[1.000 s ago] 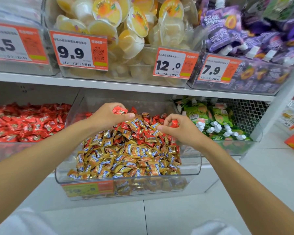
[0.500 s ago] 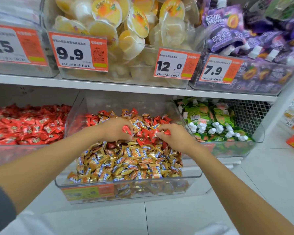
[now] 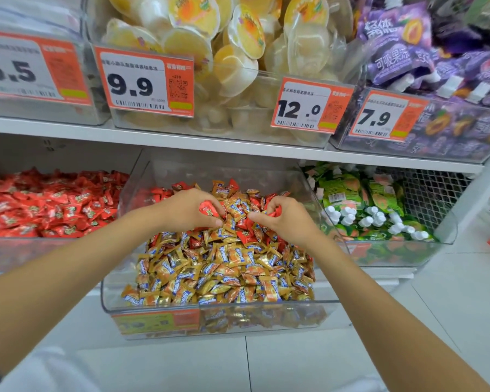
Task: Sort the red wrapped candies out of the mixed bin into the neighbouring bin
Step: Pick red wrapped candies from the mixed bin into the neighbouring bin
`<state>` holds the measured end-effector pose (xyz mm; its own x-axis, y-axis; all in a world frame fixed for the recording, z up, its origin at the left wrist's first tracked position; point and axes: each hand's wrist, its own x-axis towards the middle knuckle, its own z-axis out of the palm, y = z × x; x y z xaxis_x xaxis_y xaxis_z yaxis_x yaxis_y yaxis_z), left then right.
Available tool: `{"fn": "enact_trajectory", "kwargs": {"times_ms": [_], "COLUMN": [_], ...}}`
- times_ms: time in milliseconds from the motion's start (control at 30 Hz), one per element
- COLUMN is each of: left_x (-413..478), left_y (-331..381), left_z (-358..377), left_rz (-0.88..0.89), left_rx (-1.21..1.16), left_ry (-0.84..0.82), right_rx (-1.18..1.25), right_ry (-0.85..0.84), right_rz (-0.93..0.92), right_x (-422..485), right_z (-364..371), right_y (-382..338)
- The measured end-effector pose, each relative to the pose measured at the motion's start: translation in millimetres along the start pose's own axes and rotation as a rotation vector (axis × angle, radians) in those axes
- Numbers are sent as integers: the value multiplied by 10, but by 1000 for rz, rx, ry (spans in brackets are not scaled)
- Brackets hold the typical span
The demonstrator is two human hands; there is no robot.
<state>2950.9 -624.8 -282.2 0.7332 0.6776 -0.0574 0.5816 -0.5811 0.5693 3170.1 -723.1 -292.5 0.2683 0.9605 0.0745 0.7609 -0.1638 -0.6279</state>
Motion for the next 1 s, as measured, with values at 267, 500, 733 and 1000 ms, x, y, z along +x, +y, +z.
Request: {"fn": "enact_trajectory", "kwargs": {"times_ms": [267, 500, 733, 1000], "left_x": [-99, -23, -179, -891], "left_y": [-172, -138, -74, -109], "left_z": [-113, -3, -142, -446], "left_rz": [-60, -66, -59, -1], "left_rx": [51, 95, -80, -114], "left_ry": [-132, -101, 119, 411], "right_rx": [-42, 277, 220, 338], "right_ry": [-111, -43, -49, -141], "right_rz": [25, 22, -3, -86], "right_x": [79, -67, -162, -267], "right_z": [123, -26, -19, 54], "right_y": [130, -14, -42, -473]}}
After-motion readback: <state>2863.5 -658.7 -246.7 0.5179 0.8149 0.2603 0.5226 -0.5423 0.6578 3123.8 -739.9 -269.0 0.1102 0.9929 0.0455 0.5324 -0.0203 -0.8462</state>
